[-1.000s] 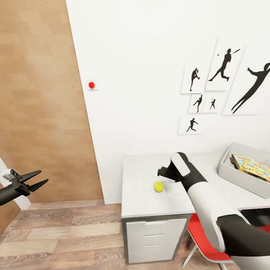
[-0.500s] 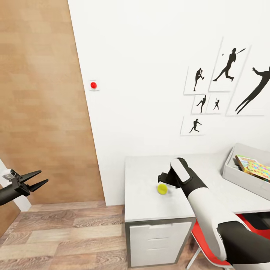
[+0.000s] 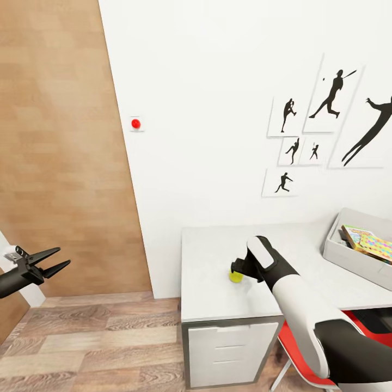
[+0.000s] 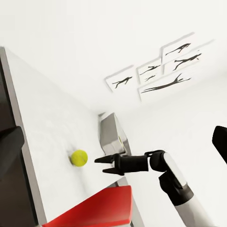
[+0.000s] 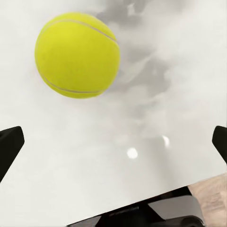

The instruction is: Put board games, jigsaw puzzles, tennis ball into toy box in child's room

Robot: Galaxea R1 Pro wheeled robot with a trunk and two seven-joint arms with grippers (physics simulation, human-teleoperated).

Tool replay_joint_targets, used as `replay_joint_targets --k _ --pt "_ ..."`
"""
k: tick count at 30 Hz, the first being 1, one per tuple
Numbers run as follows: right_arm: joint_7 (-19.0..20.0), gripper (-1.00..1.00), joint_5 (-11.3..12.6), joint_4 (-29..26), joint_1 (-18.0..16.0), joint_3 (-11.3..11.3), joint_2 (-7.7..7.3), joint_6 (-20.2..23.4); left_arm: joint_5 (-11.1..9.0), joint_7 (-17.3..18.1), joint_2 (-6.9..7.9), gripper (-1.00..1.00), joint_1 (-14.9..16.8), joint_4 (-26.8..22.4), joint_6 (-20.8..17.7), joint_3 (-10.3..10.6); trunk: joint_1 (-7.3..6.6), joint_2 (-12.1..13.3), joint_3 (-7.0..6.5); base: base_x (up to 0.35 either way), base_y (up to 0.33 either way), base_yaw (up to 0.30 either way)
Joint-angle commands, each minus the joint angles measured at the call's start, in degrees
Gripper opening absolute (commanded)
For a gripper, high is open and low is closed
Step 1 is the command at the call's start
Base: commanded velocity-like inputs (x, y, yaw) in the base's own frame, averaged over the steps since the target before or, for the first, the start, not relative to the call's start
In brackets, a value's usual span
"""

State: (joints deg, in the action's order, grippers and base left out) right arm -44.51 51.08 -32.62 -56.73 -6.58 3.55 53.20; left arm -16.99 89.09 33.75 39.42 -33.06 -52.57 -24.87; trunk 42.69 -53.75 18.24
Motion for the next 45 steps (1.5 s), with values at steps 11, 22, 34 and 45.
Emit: replay_joint_targets --k 11,22,34,45 --pt "6.96 1.00 -8.54 1.88 -0.05 -0.36 0.04 -5.73 0.07 0.29 0.00 1.00 0.04 0.02 -0.61 -0.01 0.01 -0.06 0.08 0.011 0.000 0.000" --pt "19.80 1.00 -21.39 6.99 -0.05 0.02 0.13 -10.76 0.05 0.30 0.00 1.00 0.04 0.02 -0.53 -0.01 0.01 -0.06 0.08 0.063 0.016 0.000" --pt "20.58 1.00 -22.23 7.47 -0.05 0.07 0.14 -11.03 0.15 0.24 -0.08 1.00 0.04 0.02 -0.56 -0.01 0.01 -0.06 0.08 0.068 0.035 0.000" --pt "20.60 1.00 -22.17 7.48 -0.05 0.07 0.14 -11.27 0.09 0.30 -0.04 1.00 0.04 0.02 -0.57 -0.01 0.01 -0.06 0.08 0.021 0.029 0.000"
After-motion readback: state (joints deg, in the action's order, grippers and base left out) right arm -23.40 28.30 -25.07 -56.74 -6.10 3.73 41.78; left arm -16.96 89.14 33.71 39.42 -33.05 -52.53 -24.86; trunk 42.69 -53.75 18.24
